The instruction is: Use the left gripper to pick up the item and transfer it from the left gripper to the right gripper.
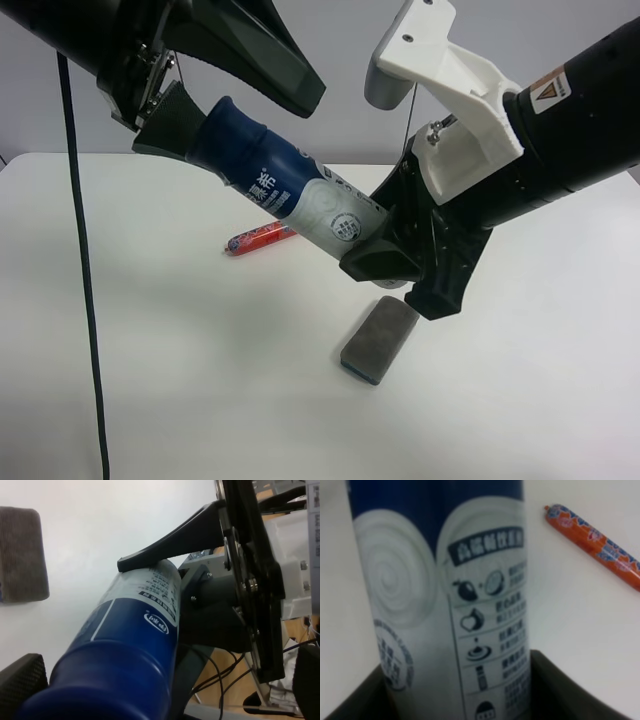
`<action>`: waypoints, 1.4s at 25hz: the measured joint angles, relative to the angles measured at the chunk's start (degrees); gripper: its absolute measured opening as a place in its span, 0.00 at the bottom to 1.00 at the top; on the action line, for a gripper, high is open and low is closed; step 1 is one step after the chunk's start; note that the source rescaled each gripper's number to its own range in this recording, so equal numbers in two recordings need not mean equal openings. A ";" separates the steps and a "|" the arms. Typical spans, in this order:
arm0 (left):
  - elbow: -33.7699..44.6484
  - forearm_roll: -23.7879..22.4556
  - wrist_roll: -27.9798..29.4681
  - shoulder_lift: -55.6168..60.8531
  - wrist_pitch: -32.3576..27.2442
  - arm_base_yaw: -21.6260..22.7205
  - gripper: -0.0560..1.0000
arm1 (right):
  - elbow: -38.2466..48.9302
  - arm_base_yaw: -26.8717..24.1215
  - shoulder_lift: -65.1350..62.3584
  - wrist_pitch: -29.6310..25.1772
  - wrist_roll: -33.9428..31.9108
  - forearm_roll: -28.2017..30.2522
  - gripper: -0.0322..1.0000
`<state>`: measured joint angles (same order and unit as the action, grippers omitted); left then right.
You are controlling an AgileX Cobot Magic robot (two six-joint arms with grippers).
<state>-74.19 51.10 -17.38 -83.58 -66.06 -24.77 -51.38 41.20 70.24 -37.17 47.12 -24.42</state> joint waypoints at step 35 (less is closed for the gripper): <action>-0.02 -20.62 2.00 22.83 -3.55 20.89 0.99 | 0.00 0.00 0.06 -0.64 -0.06 0.00 0.03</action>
<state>-74.21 30.48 -15.38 -60.75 -69.61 -3.88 -51.38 41.20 70.30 -37.81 47.07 -24.42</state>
